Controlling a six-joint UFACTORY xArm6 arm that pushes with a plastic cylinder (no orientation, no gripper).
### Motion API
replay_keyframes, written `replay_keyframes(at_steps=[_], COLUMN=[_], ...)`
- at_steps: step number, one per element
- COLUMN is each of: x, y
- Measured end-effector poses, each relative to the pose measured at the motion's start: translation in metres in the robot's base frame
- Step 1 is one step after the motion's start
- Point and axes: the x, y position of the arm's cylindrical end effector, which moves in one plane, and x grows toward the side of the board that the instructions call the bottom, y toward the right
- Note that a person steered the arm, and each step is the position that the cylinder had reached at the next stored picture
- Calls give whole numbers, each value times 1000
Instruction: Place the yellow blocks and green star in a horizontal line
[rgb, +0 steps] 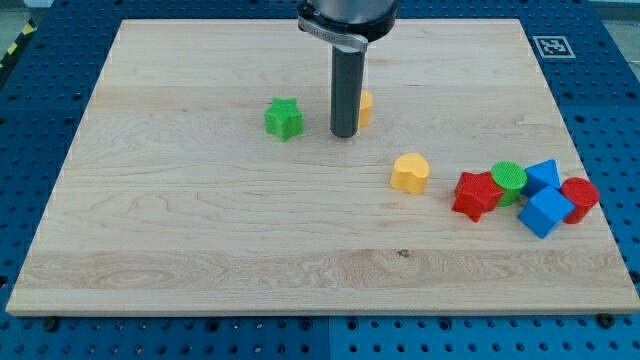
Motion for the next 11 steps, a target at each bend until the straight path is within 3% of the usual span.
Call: replay_keyframes(at_steps=[2,3,4,5,10,11], x=[-14,50,66,47,-11,6], y=[0,0,-28,-75,-75,-63])
